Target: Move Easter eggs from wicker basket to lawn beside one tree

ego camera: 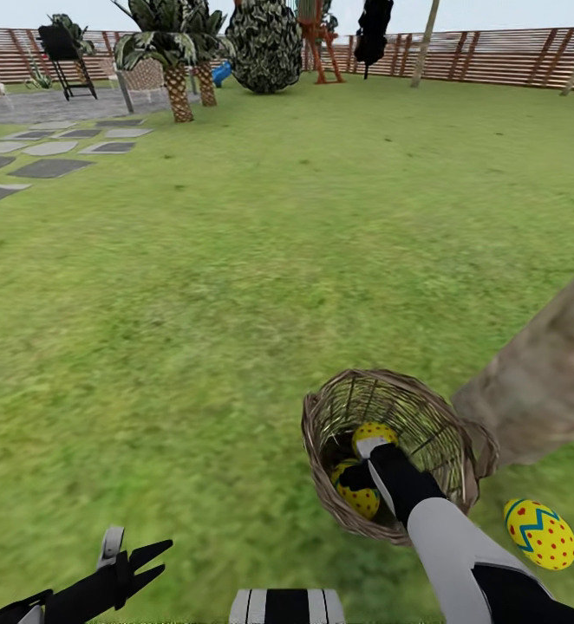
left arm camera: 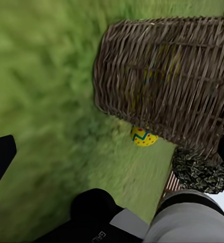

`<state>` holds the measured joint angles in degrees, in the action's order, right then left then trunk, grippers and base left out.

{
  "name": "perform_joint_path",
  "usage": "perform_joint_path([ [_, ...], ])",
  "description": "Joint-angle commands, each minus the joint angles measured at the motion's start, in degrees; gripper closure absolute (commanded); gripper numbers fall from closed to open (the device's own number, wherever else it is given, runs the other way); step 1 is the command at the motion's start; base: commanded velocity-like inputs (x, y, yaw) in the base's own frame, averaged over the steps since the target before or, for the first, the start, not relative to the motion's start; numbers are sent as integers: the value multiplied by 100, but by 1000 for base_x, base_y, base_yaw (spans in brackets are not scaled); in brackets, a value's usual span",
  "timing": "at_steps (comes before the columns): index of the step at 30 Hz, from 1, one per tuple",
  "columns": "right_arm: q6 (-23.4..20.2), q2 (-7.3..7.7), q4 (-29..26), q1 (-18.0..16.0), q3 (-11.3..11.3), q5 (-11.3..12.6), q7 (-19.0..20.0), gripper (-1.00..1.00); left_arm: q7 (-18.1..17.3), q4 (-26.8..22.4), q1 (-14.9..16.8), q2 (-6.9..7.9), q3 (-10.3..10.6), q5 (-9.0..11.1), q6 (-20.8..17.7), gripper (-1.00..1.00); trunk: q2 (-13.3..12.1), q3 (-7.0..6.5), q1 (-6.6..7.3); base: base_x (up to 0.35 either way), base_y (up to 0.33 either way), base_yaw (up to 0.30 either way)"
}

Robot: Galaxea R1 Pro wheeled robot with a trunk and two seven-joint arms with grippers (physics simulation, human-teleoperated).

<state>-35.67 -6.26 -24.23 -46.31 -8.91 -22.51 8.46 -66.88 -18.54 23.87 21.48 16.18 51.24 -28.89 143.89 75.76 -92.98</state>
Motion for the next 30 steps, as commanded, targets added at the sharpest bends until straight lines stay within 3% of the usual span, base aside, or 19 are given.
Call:
perform_joint_path([
  [1,-16,-6,-12,-1,-41,-61,45,-100,-9,0,3,5,35,52,-55,-100,3,27,-1,0,0,0],
  [15,322,17,-53,-1,-41,-62,46,-100,-9,0,3,5,35,52,-55,-100,22,337,-37,0,0,0],
  [20,365,20,-43,-1,-41,-62,47,-100,-8,0,3,5,35,52,-55,-100,22,337,-37,0,0,0],
  [30,368,11,-39,-1,-41,-68,53,-100,-9,0,3,4,35,52,-55,-100,30,470,-53,0,0,0],
])
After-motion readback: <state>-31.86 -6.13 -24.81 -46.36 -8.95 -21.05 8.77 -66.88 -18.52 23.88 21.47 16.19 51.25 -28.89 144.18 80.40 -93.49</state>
